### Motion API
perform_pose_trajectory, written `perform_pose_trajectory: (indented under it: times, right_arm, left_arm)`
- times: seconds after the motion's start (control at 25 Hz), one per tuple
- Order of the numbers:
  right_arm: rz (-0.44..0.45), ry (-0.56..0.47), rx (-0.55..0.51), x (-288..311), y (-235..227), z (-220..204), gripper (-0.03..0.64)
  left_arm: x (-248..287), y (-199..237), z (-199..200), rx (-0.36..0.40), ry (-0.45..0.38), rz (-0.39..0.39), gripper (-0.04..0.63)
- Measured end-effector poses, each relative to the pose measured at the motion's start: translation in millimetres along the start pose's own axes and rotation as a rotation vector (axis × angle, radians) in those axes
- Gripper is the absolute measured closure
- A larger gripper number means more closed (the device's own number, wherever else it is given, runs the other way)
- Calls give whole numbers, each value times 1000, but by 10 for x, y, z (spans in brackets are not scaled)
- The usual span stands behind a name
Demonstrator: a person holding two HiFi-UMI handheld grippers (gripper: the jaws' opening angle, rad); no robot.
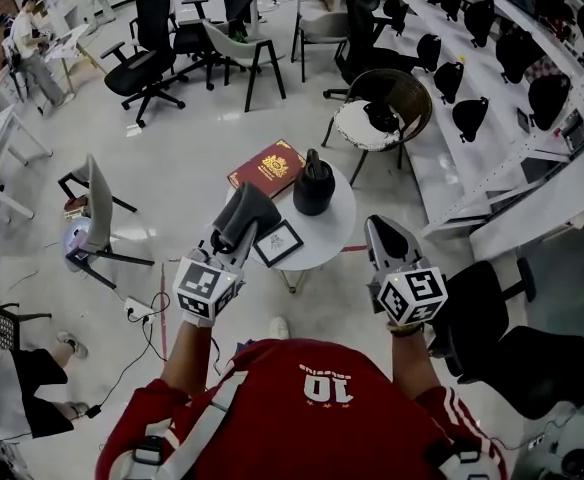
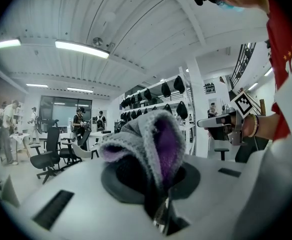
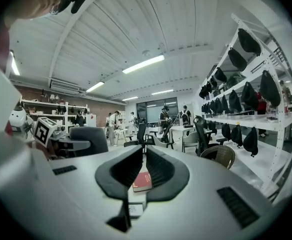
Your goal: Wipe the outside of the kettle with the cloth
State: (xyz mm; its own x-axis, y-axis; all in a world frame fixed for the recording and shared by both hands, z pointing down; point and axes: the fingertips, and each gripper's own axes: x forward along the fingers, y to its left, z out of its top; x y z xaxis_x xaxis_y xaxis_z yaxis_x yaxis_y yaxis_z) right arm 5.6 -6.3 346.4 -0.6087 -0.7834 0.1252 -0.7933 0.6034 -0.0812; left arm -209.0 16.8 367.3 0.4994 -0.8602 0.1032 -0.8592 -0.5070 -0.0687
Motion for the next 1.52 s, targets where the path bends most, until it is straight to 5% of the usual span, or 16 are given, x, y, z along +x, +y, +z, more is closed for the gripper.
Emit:
perform_pose_trajectory:
  times: [0.44,1.0,1.52]
  right_arm:
    - [-49,-15,4,455,-99,59,583]
    - [-86,18,28,603,-389,-60,583]
    - [57,-39,12,1360,-911,181,583]
  left_arm:
    - [482,425,-27,6,-11,-72,548]
    - [1016,467,-286,-22,42,-128,548]
    - [1891,615,-390,95,100,-67,548]
